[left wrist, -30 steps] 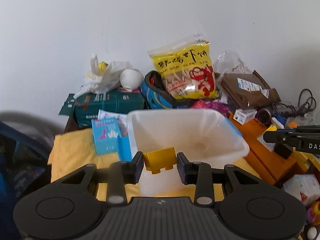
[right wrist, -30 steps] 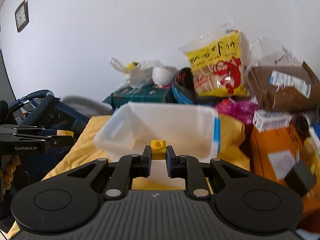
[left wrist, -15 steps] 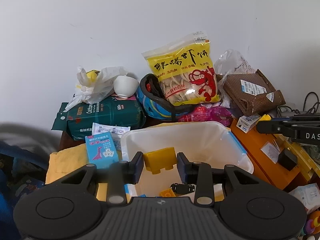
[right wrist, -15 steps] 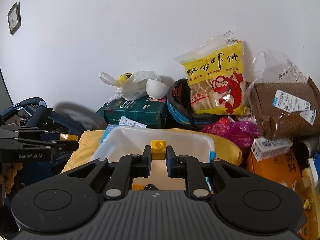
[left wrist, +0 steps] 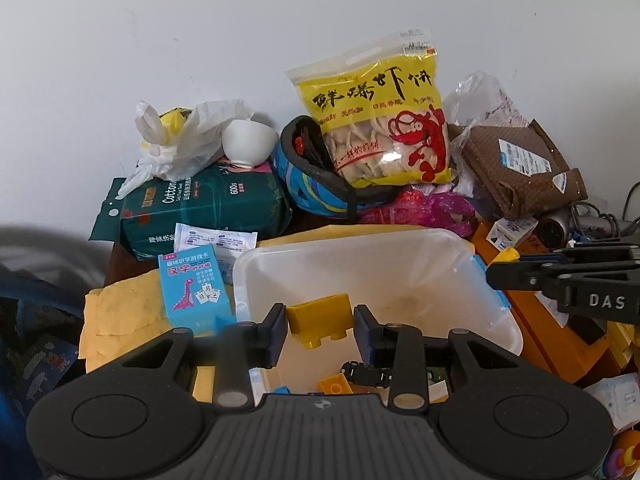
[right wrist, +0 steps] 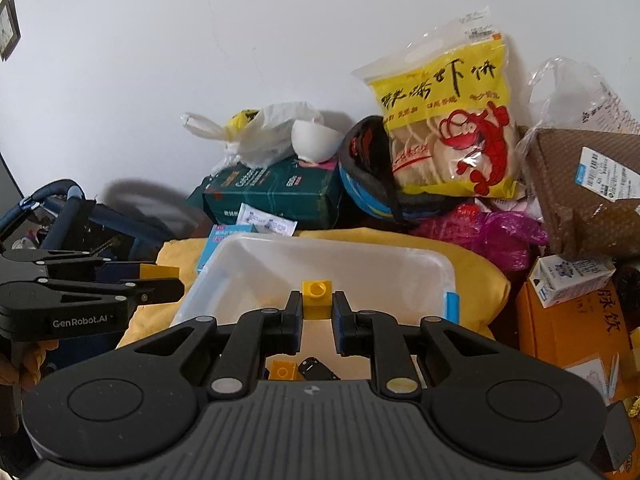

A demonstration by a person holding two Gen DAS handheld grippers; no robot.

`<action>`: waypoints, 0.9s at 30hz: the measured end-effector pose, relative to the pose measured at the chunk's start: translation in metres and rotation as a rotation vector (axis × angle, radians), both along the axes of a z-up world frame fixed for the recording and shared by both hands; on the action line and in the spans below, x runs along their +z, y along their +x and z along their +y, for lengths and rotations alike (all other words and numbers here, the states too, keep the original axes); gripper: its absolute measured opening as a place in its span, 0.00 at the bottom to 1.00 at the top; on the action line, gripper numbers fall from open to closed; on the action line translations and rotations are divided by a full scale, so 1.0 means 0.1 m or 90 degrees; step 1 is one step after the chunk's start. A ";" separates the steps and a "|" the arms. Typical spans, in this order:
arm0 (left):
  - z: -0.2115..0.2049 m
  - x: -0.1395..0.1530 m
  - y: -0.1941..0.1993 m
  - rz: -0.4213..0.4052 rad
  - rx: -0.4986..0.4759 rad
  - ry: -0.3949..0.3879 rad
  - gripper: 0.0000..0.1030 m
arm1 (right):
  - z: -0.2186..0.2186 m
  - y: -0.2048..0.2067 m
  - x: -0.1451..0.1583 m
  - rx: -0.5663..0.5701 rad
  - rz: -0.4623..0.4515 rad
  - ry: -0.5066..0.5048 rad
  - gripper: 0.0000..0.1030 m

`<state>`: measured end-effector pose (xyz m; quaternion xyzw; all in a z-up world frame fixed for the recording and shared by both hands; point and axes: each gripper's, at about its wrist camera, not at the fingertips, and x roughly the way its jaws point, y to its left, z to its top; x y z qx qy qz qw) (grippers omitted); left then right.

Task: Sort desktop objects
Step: 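Carry both yellow bricks over the white bin and open both tools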

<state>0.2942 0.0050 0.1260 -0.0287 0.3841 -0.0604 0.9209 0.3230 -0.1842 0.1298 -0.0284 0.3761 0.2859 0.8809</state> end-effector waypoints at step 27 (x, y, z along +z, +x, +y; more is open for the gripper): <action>0.01 -0.26 0.06 0.045 0.023 -0.001 0.61 | -0.03 0.19 -0.35 -0.021 0.053 -0.054 0.42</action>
